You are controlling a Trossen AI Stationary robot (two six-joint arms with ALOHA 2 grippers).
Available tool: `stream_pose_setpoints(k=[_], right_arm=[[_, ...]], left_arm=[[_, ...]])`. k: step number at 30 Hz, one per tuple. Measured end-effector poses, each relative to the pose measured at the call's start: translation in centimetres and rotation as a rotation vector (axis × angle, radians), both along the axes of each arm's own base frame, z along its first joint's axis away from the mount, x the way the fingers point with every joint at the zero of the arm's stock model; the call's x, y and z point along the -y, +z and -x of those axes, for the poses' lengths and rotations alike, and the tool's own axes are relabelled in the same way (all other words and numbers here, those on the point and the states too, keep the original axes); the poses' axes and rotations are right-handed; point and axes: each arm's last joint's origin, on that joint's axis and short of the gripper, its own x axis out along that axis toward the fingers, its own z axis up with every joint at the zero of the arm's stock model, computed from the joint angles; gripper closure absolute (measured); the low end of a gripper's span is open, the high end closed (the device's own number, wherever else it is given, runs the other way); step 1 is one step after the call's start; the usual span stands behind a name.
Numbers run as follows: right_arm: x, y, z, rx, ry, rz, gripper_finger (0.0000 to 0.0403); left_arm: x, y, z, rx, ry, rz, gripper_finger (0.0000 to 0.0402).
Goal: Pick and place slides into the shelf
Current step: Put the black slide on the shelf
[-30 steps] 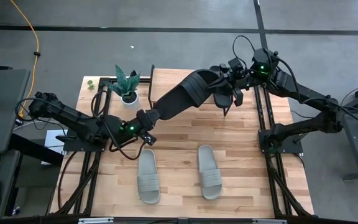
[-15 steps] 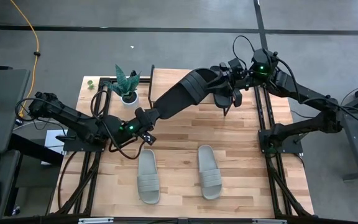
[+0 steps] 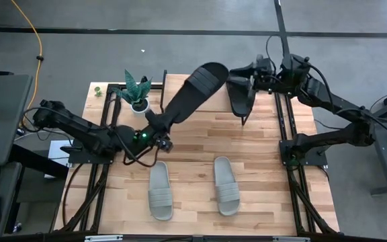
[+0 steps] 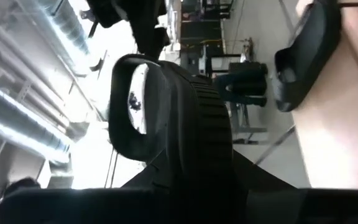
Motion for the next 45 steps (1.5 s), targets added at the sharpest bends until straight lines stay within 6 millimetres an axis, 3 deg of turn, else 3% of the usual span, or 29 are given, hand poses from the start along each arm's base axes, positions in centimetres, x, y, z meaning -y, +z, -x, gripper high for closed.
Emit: stream_pose_setpoints(k=[5,10,21,31,38,45], right_arm=[[-0.3,-0.7,0.0,-0.070,-0.011,-0.025,0.0208],[-1.2,-1.2,-0.2,-0.136,0.018,0.034,0.0208],[-2.8,-2.9,0.2,-0.415,-0.353,0.195,0.0208],[-4.9,-4.7,1.3,-0.607,-0.429,0.175,0.0208],[-6.0,-4.5,2.8,-0.615,-0.435,0.180,0.0208],[-6.5,-3.6,4.1,-0.540,-0.418,0.176,0.0208]], left_arm=[[0.4,-2.0,-1.9,-0.026,0.014,0.008,0.0348],[0.5,-2.5,-2.9,0.094,0.090,0.052,0.0348],[0.1,-3.8,-3.9,0.218,0.158,0.168,0.0348],[-2.0,-5.5,-5.0,0.274,0.242,0.230,0.0348],[-2.8,-6.8,-6.7,0.306,0.185,0.264,0.0348],[-4.2,-6.8,-9.8,0.312,0.315,0.256,0.0349]])
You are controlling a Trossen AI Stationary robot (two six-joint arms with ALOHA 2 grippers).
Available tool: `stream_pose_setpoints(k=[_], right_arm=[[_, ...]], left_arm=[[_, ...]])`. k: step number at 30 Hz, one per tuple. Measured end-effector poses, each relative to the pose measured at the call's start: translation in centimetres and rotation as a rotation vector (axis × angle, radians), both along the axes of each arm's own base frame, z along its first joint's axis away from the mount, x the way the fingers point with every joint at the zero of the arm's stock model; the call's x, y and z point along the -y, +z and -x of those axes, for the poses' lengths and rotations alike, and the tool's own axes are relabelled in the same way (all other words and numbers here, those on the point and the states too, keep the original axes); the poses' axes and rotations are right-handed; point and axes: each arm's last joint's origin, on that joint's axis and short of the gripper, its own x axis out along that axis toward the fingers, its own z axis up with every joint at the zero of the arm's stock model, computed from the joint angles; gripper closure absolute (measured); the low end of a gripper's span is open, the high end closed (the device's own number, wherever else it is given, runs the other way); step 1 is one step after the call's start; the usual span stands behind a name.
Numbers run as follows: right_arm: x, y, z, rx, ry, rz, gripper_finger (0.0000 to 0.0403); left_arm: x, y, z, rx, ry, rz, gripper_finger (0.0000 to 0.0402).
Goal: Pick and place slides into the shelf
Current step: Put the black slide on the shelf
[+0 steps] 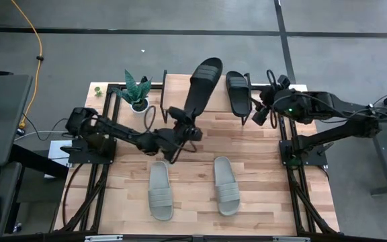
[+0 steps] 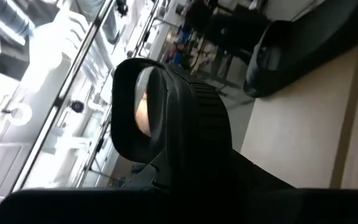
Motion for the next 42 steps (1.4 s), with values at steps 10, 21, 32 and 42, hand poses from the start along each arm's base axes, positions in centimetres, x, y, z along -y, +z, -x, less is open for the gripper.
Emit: stream_pose_setpoints(k=[10,21,32,42], right_arm=[[0.0,0.1,0.4,0.005,0.010,-0.007,0.0208],[-0.1,0.1,0.3,0.001,0.019,-0.013,0.0208],[-0.1,0.1,0.3,0.001,0.020,-0.014,0.0208],[-0.1,0.1,0.3,0.001,0.019,-0.013,0.0208]], left_arm=[[-0.9,-0.4,-3.7,-0.062,0.037,0.007,0.0349],[-0.8,1.1,-5.3,-0.016,0.027,0.010,0.0349],[-0.8,2.6,-5.7,0.000,0.009,0.009,0.0350],[-0.9,2.2,-5.8,0.027,-0.029,0.042,0.0350]])
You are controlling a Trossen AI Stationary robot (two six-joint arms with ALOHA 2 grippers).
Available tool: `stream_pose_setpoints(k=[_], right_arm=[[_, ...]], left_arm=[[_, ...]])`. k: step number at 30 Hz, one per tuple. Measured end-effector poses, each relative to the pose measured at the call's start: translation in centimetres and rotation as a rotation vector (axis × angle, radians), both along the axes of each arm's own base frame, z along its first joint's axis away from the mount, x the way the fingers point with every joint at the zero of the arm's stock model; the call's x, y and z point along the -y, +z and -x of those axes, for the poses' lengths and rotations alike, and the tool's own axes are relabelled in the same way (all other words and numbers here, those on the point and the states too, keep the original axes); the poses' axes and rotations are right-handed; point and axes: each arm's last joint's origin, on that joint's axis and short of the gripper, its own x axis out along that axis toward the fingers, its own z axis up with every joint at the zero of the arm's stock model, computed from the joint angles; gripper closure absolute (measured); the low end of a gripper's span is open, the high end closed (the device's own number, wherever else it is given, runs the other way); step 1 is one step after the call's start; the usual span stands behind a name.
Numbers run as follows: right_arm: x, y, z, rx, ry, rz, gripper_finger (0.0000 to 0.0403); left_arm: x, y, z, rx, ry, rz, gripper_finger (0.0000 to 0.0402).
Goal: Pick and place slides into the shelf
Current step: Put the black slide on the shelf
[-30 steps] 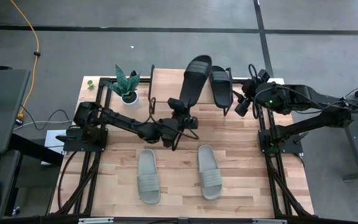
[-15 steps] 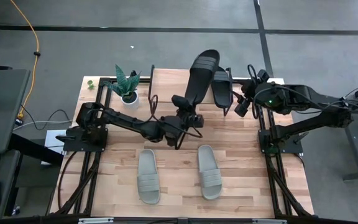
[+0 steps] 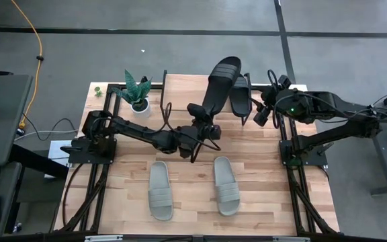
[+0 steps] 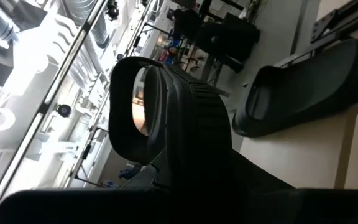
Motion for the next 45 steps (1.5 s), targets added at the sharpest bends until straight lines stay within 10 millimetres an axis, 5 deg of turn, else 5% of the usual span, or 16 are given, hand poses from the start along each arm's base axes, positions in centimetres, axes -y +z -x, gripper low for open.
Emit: stream_pose_setpoints(k=[13,33,45], right_arm=[[0.0,0.0,0.0,0.000,0.006,-0.005,0.0208],[0.0,0.0,0.0,0.005,0.008,-0.013,0.0208],[-0.1,-0.2,0.0,0.000,0.038,-0.058,0.0208]], left_arm=[[-2.2,-0.7,0.0,0.106,0.053,0.066,0.0350],[-2.5,-1.7,-0.1,0.171,0.043,0.153,0.0350],[-4.2,-5.9,-1.4,0.086,0.226,0.097,0.0350]])
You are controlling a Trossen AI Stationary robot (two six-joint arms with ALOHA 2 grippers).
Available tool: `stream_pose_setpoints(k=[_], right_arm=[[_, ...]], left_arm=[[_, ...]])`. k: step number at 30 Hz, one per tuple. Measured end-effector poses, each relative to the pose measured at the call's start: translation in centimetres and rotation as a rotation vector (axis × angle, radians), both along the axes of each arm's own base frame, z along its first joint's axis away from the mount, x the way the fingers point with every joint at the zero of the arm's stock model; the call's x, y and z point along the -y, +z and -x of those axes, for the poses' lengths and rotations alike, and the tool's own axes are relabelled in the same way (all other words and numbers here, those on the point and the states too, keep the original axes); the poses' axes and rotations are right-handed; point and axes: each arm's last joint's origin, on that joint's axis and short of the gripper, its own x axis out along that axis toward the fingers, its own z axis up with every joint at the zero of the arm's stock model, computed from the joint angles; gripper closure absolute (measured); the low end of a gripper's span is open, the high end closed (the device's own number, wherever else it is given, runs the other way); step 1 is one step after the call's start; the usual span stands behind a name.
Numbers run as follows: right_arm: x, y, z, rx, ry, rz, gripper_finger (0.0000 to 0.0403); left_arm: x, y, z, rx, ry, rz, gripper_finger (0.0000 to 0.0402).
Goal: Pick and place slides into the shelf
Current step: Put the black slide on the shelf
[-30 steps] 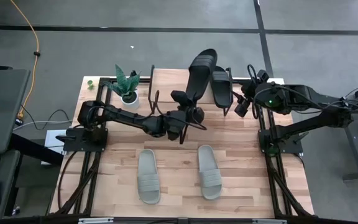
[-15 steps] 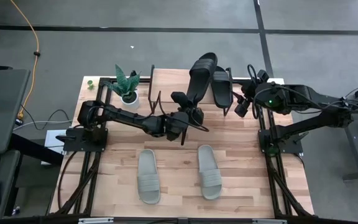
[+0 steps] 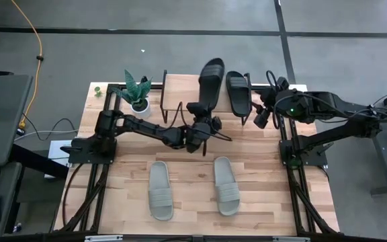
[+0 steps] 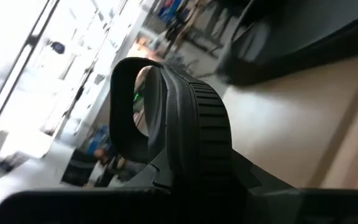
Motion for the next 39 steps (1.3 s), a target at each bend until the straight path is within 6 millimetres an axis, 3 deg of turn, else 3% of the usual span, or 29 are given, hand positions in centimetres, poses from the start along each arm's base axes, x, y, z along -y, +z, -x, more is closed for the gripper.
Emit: stream_pose_setpoints(k=[9,19,30,39], right_arm=[[0.0,-0.3,0.2,-0.021,-0.010,-0.016,0.0208],[0.0,-0.2,0.2,-0.021,-0.010,-0.016,0.0208],[0.0,-0.4,0.0,-0.028,-0.010,-0.017,0.0208],[0.0,-0.7,-0.8,-0.050,-0.003,-0.022,0.0208]], left_arm=[[-0.8,0.1,0.0,0.064,-0.025,0.020,0.0351],[-0.8,-1.8,-0.3,0.044,-0.037,0.049,0.0351],[-1.0,-1.7,-0.3,0.095,-0.037,0.061,0.0351],[-1.1,-4.1,-1.1,0.050,-0.031,0.068,0.0351]])
